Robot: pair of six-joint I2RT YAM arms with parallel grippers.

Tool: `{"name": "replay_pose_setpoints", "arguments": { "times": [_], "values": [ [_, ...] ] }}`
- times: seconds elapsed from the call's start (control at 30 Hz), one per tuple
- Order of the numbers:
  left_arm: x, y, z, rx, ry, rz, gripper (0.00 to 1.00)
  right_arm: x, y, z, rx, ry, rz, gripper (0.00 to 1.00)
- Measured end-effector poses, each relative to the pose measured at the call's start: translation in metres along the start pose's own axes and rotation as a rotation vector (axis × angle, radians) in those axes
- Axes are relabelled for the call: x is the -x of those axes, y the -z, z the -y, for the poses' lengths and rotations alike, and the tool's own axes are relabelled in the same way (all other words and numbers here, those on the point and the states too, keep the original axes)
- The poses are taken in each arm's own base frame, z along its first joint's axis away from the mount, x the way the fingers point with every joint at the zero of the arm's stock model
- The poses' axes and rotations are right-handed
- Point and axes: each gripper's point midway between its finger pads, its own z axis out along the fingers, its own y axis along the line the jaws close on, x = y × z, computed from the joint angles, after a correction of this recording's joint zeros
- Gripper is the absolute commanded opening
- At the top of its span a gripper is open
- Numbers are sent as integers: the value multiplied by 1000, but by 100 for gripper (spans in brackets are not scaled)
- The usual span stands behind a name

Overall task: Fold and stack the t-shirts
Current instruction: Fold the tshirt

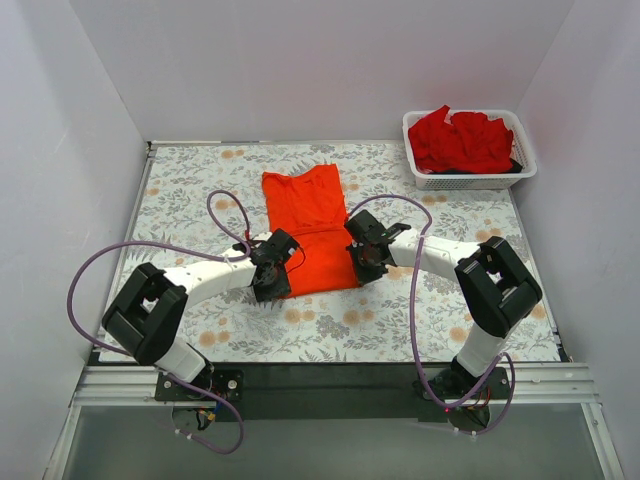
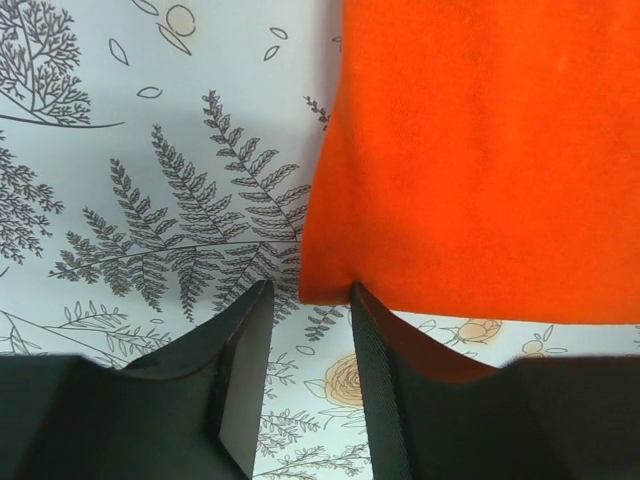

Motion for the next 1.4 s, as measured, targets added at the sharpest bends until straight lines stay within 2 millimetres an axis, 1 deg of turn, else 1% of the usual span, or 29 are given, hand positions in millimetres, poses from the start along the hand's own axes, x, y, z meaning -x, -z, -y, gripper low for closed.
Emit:
{"name": "replay_pose_setpoints", "arguments": {
  "times": [0.03, 0.1, 0.13, 0.17, 0.2, 0.4, 0.47, 0.53, 0.57, 0.6, 0.67, 0.7, 0.73, 0.8, 0.9, 0.93, 0.97, 1.03, 1.1, 1.17, 1.23, 1.27, 1.33, 1.4],
  "values": [
    [0, 0, 1, -1, 2, 1, 26, 0, 0, 0, 0, 0, 0, 1],
    [1, -1, 3, -9, 9, 3, 19, 0, 0, 0, 1, 3, 0, 1],
    [2, -2, 6, -15, 10, 4, 8, 0, 0, 0, 1, 3, 0, 1],
    [2, -2, 8, -21, 15, 4, 3, 0, 0, 0, 2, 4, 0, 1],
    [3, -2, 10, -31, 16, 3, 0, 0, 0, 0, 2, 5, 0, 1],
    [1, -1, 12, -44, 9, -6, 0, 0, 1, 0, 6, 15, 7, 1],
    [-4, 2, 13, -44, -5, -11, 0, -1, 3, 0, 10, 22, 10, 1],
    [-19, 9, 11, -38, -39, -35, 0, -9, 5, -2, 19, 33, 0, 1],
    [-31, 15, 8, -32, -60, -56, 0, -17, 8, -5, 31, 44, -13, 1],
    [-45, 22, 4, -31, -83, -79, 0, -29, 12, -9, 48, 57, -39, 1],
    [-71, 42, -2, -41, -115, -127, 0, -58, 24, -12, 64, 89, -116, 1],
    [-81, 54, -3, -58, -123, -144, 0, -72, 31, -14, 70, 105, -155, 1],
    [-92, 66, -2, -83, -131, -163, 0, -81, 38, -15, 76, 120, -180, 1],
    [-109, 88, -1, -135, -141, -192, 0, -98, 59, -18, 94, 145, -220, 1],
    [-135, 110, -6, -163, -157, -251, 0, -109, 93, -18, 134, 150, -221, 1],
    [-141, 116, -8, -168, -155, -276, 0, -111, 103, -18, 142, 151, -219, 1],
    [-144, 120, -9, -170, -150, -285, 0, -111, 113, -18, 146, 151, -218, 1],
    [-140, 131, -6, -175, -132, -287, 0, -104, 127, -19, 136, 158, -219, 1],
    [-127, 147, 4, -201, -119, -266, 0, -83, 139, -21, 112, 175, -179, 1],
    [-106, 165, 17, -238, -100, -228, 0, -57, 150, -21, 85, 186, -128, 1],
    [-79, 177, 28, -279, -76, -173, 0, -29, 159, -21, 63, 191, -74, 1],
    [-65, 180, 31, -290, -56, -145, 0, -15, 162, -22, 56, 196, -46, 1],
    [-44, 181, 31, -292, -27, -97, 0, 8, 167, -23, 42, 206, -6, 1],
    [-29, 177, 25, -274, -10, -67, 0, 23, 168, -24, 32, 222, 13, 1]
  ]
}}
